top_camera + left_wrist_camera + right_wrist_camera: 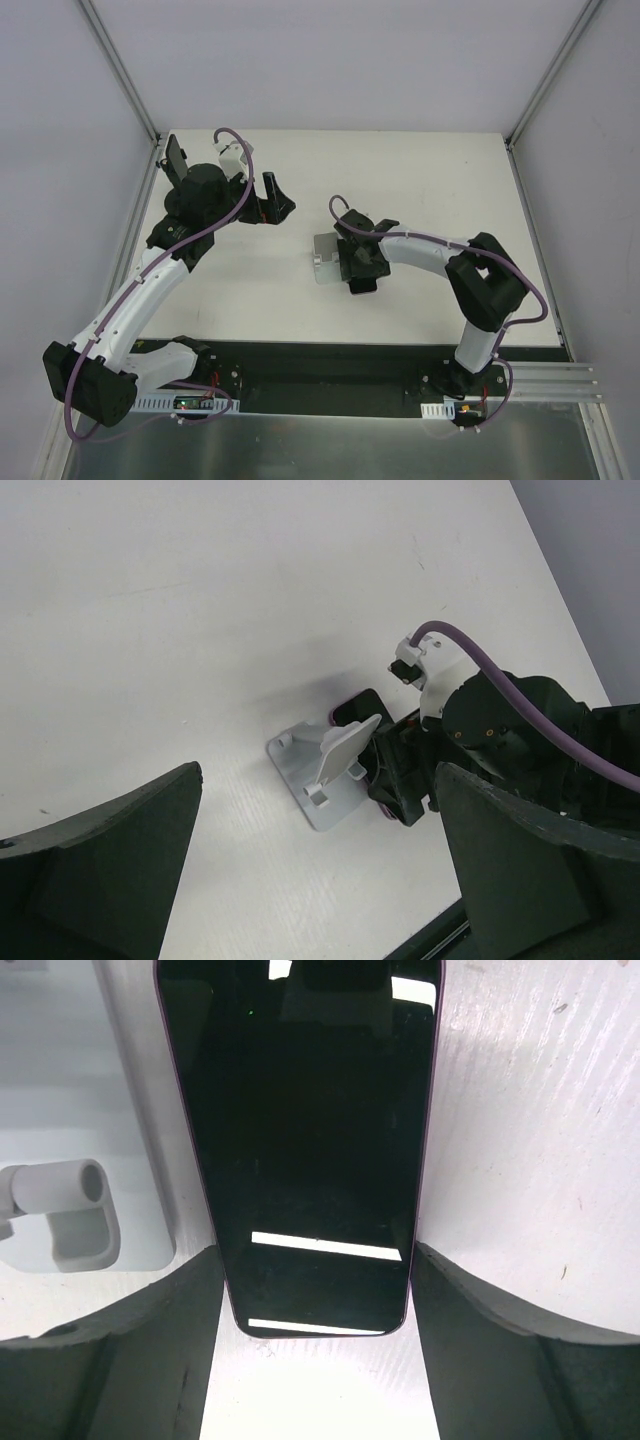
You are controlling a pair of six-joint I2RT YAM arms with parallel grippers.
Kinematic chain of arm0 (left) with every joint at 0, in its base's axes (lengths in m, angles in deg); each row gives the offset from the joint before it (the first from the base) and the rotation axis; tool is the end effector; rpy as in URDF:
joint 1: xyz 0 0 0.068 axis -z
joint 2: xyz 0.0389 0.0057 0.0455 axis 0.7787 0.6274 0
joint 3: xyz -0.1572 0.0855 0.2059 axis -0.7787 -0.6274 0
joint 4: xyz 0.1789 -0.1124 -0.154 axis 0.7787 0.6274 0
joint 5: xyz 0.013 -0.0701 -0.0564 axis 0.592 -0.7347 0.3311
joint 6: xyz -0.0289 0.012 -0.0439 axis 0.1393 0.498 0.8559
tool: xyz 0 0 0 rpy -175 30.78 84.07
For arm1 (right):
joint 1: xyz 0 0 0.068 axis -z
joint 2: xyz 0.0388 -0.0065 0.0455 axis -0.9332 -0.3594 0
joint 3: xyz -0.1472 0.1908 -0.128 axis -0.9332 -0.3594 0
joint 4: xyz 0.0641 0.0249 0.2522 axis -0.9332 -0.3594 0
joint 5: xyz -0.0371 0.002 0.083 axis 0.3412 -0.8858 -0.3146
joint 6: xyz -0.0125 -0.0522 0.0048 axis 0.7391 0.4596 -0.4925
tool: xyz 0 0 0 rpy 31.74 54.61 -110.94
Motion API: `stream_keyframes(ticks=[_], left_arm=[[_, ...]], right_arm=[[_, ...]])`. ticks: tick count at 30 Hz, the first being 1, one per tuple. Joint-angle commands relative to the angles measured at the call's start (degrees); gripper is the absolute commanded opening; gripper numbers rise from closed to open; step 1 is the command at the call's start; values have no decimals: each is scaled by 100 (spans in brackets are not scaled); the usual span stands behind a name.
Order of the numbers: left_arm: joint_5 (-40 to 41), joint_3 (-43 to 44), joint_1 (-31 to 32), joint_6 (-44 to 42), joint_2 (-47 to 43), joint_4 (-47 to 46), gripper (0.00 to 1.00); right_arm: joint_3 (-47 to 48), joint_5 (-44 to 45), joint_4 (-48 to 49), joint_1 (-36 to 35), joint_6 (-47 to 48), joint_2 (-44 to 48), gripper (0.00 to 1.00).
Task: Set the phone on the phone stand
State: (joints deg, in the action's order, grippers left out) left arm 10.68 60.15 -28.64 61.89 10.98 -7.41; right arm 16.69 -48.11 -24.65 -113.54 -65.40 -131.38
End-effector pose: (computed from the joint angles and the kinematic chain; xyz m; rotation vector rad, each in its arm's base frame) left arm 0.2271 -0.1035 0.3712 0.2215 1.8606 -0.7445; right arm 0.2519 0.2392 0.1655 -0.5969 2.6470 0.0576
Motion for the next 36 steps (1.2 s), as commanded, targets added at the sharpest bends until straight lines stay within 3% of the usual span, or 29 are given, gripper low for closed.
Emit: stream_keyframes(ticks=[1, 5, 11, 20, 32, 36], left_arm=[[130, -53, 0, -131, -115, -151, 99], [60, -44, 0, -96, -133, -160, 99], [-19, -35, 0, -61, -133, -168, 99], [-169, -26, 0, 18, -107, -186, 99], [-169, -26, -18, 1, -63, -195, 99], [-178, -26, -18, 1, -27, -203, 99]], right_arm=[[-211, 26, -201, 13, -427, 122, 61], [-439, 105, -263, 30, -726, 263, 55], [-861, 123, -149, 92, -929, 606, 58], [-256, 184, -184, 136, -489, 237, 98], [228, 219, -438, 443, -436, -299, 99], [255, 299, -544, 417, -524, -387, 90]])
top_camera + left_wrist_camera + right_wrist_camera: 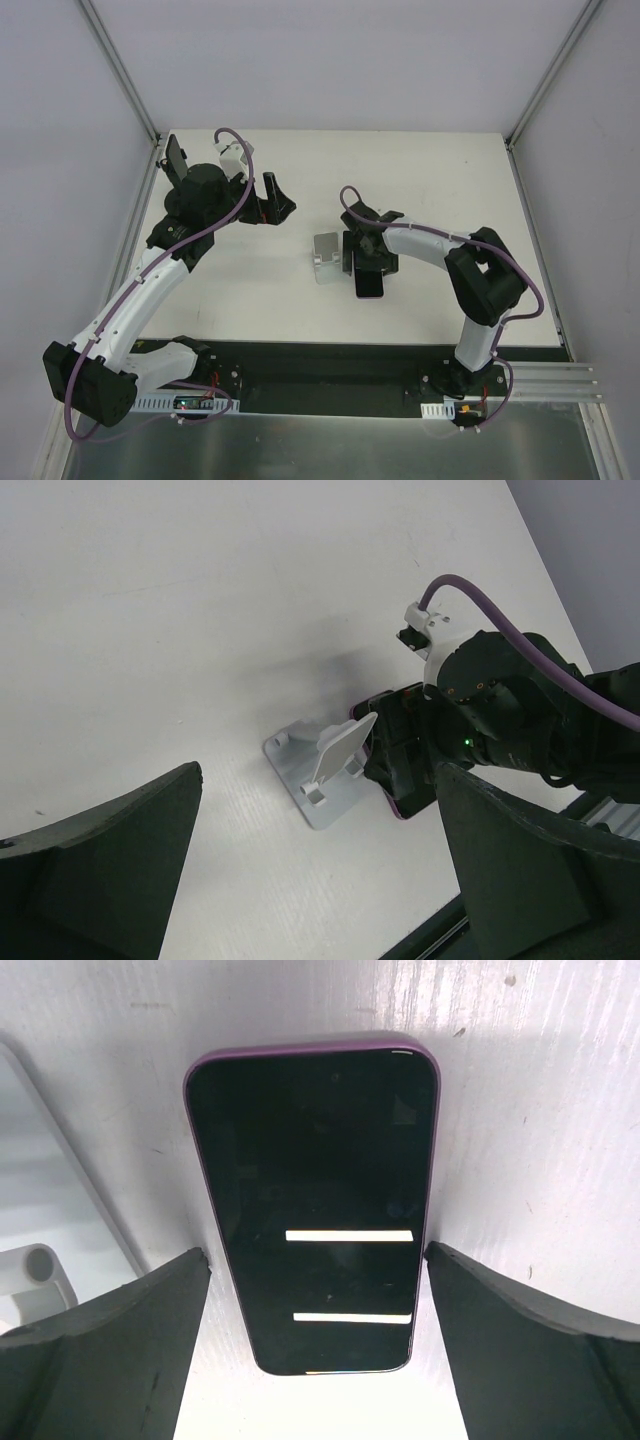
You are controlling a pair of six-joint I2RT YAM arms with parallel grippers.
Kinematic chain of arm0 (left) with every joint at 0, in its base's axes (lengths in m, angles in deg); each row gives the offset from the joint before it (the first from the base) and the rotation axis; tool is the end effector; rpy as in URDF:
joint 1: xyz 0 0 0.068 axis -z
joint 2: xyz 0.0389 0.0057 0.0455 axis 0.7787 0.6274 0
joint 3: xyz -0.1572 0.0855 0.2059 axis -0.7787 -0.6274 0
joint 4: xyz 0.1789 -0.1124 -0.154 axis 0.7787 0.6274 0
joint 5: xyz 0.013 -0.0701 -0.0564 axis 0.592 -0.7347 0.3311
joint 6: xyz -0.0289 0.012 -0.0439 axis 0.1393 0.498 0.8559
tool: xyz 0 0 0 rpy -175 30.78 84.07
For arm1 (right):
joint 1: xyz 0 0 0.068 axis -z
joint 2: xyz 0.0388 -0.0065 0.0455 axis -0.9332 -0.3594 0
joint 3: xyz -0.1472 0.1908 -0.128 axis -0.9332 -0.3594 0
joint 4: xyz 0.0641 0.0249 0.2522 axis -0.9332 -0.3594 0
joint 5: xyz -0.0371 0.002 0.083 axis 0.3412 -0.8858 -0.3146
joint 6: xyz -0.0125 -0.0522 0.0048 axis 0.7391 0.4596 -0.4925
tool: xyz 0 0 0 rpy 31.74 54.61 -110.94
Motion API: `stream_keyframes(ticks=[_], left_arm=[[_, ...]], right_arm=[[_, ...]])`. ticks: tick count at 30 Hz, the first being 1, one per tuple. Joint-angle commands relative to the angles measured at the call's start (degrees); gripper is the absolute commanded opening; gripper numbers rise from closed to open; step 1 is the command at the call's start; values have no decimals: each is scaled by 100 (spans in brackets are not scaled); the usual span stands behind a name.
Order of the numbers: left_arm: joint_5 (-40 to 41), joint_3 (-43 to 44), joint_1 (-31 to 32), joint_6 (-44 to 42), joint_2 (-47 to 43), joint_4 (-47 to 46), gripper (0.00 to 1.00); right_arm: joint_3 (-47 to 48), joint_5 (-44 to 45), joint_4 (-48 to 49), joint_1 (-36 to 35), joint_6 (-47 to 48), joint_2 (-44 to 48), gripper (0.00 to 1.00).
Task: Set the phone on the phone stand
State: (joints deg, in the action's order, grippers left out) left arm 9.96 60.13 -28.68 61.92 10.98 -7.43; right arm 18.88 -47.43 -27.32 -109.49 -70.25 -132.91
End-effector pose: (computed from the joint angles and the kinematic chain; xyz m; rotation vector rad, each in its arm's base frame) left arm 0.2269 -0.1037 0.3712 0.2297 1.8608 -0.7556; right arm 0.2719 0.2234 0.1652 -0.3949 2.7093 0.0224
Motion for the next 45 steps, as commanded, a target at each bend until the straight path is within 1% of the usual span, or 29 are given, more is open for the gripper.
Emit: stream_keyframes(ticks=[1, 8, 9, 11, 12, 14, 15, 17, 18, 21, 23, 24, 26, 33, 38, 45], left_arm=[[-97, -33, -13, -1, -36, -193, 99], [-44, -42, -13, -19, -54, -193, 99], [-35, -42, -13, -36, -45, -201, 99], [-44, -42, -13, -28, -45, -193, 99], [-35, -42, -22, -28, -45, -193, 99], [-27, -42, -13, -37, -63, -201, 99], [-18, -42, -22, -45, -71, -193, 99], [0, -51, -13, -46, -80, -184, 99], [0, -42, -13, -45, -80, -192, 99], [-18, -42, -13, -19, -80, -201, 99], [-44, -51, -13, -10, -80, -193, 99], [-53, -42, -13, -10, -89, -193, 99], [-70, -51, -13, -2, -80, -201, 99], [-97, -51, -13, 16, -107, -210, 99], [-123, -51, -13, 42, -98, -210, 99], [-167, -51, -13, 51, -98, -228, 99]], right_arm=[[-7, 214, -260, -5, -48, -243, 89], [27, 187, -277, -49, -74, -331, 79], [36, 170, -286, -40, -66, -348, 74], [54, 135, -277, -40, -48, -357, 67], [36, 126, -260, -40, -30, -357, 60], [-33, 126, -207, -49, -30, -313, 52], [-60, 126, -172, -49, -30, -235, 45], [-165, 196, -93, -40, -92, -120, 37], [-297, 213, -49, -49, -118, 19, 27], [-543, 354, 127, -93, -180, 327, 16], [-649, 416, 241, -101, -224, 451, 12], [-693, 442, 285, -119, -232, 573, 6], [-807, 574, 329, -154, -294, 688, 1], [-1290, 890, 750, -242, -382, 1338, 1], [-1764, 1241, 1330, -391, -312, 1979, 1], [-2327, 1927, 2218, -725, 66, 2806, 1]])
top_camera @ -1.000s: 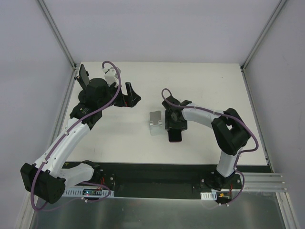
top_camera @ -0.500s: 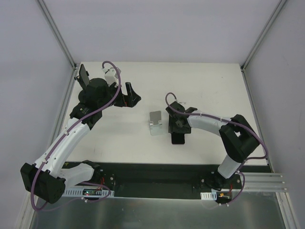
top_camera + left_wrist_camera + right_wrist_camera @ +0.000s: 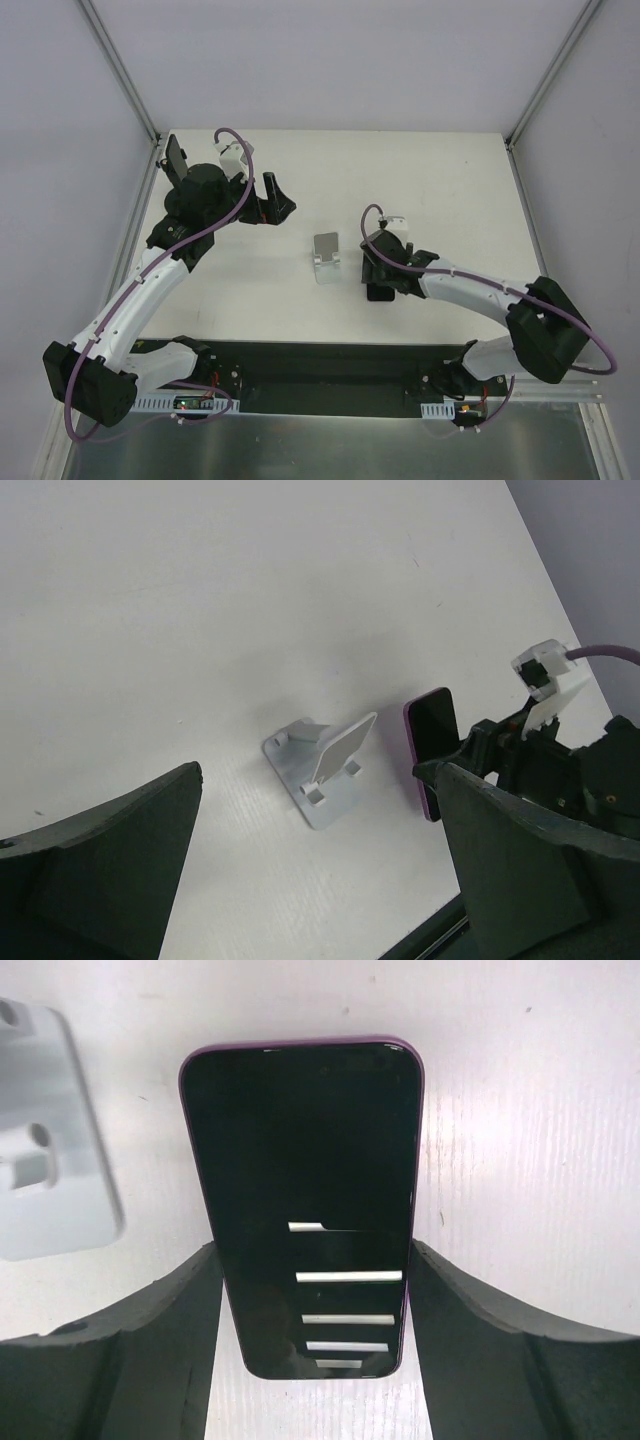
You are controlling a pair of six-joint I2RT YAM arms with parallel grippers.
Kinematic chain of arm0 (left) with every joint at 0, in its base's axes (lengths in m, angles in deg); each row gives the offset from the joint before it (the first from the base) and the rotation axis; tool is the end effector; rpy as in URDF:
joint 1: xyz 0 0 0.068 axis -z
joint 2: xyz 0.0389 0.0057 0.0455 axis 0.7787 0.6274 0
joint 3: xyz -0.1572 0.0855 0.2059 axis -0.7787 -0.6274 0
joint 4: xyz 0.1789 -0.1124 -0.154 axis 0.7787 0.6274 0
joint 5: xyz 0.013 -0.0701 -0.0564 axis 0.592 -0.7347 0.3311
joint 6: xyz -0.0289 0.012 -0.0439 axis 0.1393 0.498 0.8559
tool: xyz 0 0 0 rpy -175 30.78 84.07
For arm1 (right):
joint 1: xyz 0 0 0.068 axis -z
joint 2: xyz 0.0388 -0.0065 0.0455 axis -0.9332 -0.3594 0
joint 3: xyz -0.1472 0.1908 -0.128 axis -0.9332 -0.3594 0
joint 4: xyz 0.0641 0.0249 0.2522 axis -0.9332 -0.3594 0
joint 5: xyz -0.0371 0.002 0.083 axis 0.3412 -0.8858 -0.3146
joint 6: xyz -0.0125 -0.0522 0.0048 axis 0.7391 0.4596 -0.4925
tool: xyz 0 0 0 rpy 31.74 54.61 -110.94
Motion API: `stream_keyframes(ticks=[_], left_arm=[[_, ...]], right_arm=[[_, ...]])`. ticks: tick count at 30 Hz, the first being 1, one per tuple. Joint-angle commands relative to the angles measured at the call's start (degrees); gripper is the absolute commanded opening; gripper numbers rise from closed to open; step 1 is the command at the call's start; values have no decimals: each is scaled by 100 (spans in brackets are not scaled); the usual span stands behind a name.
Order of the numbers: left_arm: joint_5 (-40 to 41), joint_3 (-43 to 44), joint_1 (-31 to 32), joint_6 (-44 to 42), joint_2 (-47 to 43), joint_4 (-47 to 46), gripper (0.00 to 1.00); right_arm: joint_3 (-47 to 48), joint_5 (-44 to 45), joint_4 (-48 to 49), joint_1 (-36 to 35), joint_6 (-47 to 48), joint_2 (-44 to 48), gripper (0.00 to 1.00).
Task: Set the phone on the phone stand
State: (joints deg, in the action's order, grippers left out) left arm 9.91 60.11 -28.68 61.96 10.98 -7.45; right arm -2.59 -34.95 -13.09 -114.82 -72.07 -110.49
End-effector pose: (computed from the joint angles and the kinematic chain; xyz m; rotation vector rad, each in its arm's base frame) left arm 0.2269 -0.1037 0.3711 0.2297 1.8610 -0.7568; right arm 0.2018 0.1874 0.1892 -0.3025 2.3923 0.0234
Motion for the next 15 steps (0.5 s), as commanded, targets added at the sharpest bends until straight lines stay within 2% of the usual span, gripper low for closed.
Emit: stream_keyframes(ticks=[1, 8, 15], left_arm=[[-163, -48, -13, 56, -89, -226, 99], [-207, -48, -13, 82, -63, -234, 99], [-233, -57, -22, 100, -36, -234, 99]], right_arm=[[-217, 897, 935, -245, 352, 643, 1], [-551, 1479, 2015, -763, 914, 1267, 1], [-95, 1997, 3280, -1229, 1696, 1040, 1]])
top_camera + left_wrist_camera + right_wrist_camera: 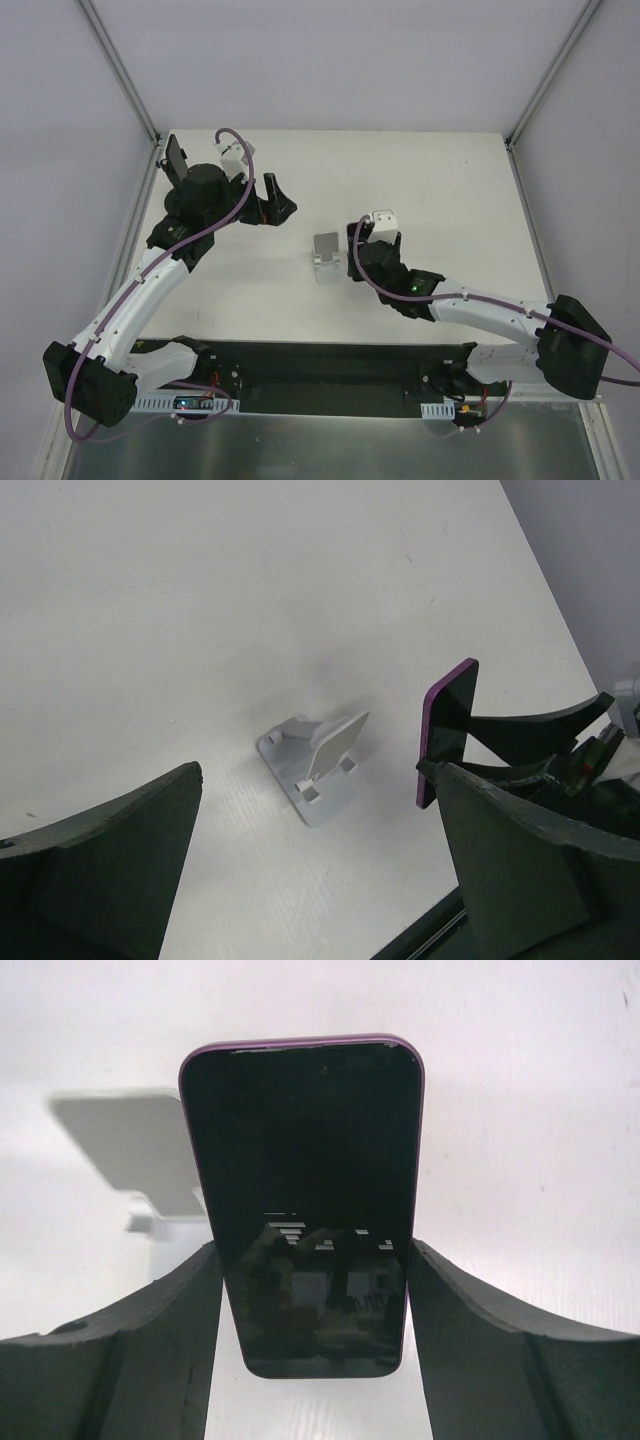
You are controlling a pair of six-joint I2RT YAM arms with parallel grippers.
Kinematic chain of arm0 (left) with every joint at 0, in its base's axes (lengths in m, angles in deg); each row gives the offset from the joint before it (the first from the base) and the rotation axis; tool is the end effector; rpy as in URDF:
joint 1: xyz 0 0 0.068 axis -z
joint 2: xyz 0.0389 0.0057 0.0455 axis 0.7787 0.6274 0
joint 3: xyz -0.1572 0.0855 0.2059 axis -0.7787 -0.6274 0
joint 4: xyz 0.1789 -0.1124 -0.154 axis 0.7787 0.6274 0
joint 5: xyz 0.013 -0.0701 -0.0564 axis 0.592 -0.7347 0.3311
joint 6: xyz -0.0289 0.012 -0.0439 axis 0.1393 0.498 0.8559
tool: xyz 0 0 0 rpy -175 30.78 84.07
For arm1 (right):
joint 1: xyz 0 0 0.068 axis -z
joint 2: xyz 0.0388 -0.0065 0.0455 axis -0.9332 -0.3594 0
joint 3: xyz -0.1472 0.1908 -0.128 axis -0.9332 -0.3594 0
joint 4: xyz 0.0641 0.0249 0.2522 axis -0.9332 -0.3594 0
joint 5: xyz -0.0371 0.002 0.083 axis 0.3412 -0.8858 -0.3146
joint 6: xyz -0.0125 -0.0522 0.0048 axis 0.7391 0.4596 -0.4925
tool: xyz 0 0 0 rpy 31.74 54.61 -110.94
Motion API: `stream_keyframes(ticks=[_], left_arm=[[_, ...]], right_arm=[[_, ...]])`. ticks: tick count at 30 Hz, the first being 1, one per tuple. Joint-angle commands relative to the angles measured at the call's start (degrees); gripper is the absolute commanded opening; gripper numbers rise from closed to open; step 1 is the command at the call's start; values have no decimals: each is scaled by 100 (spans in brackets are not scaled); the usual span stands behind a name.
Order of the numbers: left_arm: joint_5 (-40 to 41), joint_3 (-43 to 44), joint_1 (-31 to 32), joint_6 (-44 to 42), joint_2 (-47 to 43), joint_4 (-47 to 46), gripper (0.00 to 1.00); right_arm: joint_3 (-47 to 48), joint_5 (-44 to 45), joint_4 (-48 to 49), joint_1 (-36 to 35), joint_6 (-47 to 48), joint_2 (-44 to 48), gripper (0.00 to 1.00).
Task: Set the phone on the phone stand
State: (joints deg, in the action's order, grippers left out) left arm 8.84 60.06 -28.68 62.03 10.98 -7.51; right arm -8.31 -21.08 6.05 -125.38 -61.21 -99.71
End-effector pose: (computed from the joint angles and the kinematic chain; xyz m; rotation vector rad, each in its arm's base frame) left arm 0.2266 -0.1043 0.3709 0.2425 1.8611 -0.7743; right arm 0.1624 0.2054 0.2334 -0.3682 1.9483 0.0892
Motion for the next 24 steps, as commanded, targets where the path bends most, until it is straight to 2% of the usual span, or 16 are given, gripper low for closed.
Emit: stream_keyframes(ticks=[1, 7, 14, 24], left_arm=[[-117, -62, -13, 93, -36, -228, 99], [-100, -62, -13, 75, -36, -228, 99], [-64, -70, -22, 67, -36, -228, 99], [-214, -53, -119, 146, 34, -245, 99]], right_arm=[[557, 610, 1551, -252, 699, -221, 1], [1234, 917, 2817, -604, 1647, -1196, 1], [1191, 1418, 4679, -1017, 2456, -1989, 1], [989, 2209, 5508, -1202, 2791, -2464, 1]])
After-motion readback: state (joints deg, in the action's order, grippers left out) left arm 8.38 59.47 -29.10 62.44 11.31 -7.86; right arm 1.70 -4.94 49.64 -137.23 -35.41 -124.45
